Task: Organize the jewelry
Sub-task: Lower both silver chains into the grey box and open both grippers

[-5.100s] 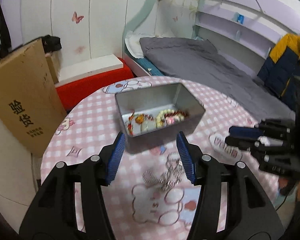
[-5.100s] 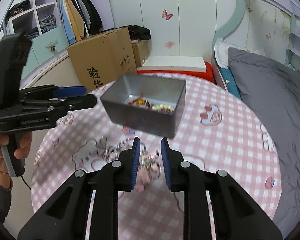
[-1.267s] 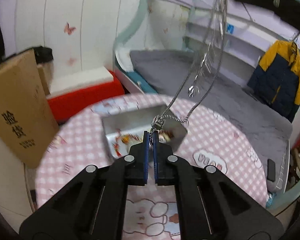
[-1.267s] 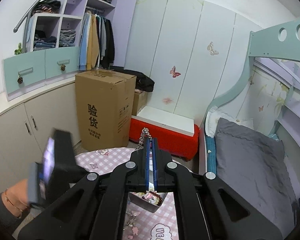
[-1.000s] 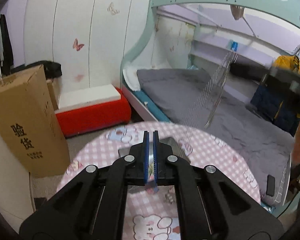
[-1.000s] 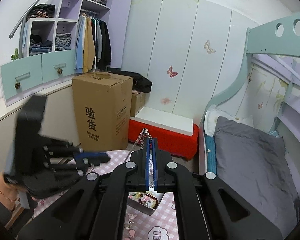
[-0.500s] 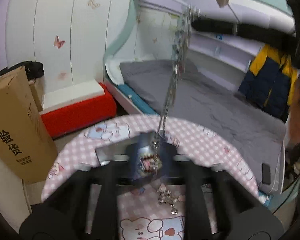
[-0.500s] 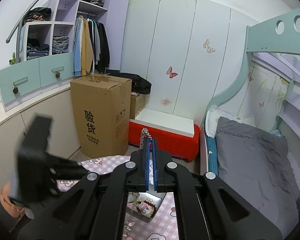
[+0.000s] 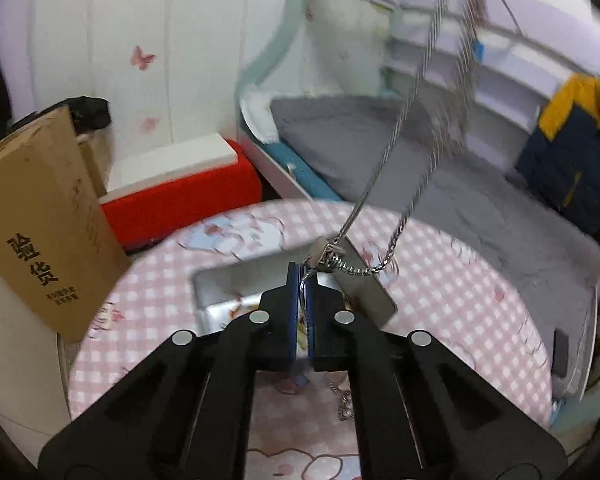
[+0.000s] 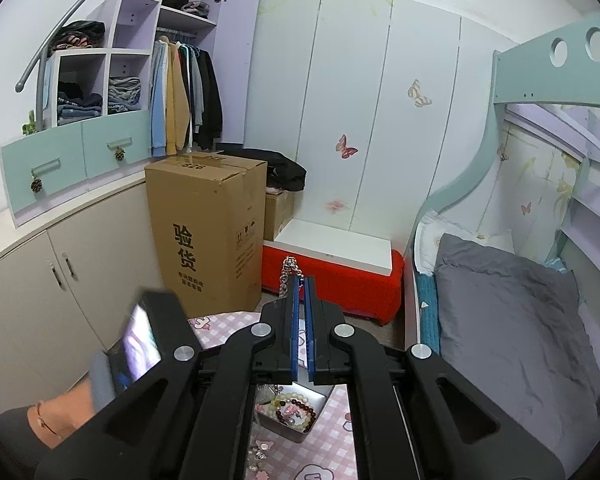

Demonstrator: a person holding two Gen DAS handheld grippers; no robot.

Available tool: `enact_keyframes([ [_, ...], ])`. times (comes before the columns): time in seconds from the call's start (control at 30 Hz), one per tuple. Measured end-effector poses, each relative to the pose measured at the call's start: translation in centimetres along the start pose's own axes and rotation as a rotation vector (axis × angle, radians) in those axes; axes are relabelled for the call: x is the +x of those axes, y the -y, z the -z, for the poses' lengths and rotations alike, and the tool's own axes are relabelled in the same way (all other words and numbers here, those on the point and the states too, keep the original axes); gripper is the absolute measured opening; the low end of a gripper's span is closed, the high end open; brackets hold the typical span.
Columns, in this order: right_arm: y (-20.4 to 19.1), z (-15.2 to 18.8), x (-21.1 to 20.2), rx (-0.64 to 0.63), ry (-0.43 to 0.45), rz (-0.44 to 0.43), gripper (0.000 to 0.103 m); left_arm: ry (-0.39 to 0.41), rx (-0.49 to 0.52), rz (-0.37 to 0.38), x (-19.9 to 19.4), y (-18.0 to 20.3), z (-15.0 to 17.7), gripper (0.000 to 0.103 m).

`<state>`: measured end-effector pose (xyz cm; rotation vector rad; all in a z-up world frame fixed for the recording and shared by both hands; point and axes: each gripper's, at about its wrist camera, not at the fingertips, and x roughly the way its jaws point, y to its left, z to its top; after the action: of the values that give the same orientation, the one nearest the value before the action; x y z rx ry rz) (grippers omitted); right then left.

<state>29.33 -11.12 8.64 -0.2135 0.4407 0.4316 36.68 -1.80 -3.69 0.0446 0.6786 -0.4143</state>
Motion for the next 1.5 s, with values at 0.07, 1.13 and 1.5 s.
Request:
enact_keyframes([
  [0.07,0.4,0.0,0.0,0.011,0.002,0.002,0.001,0.041,-0.019,-0.029,-1.6,-1.0,-0.9,0.003],
  [1.13,1.5,10.0,12.9,0.192,-0.33,-0.132,0.001,-0.096,-0.046,0.005,4.2,-1.9,-1.3,0.003],
  [1.5,1.8,11.9,13.1,0.244,-0.38,-0.155,0.004,-0.206,-0.032,0.014,5.8,-1.4,1.1,0.004],
])
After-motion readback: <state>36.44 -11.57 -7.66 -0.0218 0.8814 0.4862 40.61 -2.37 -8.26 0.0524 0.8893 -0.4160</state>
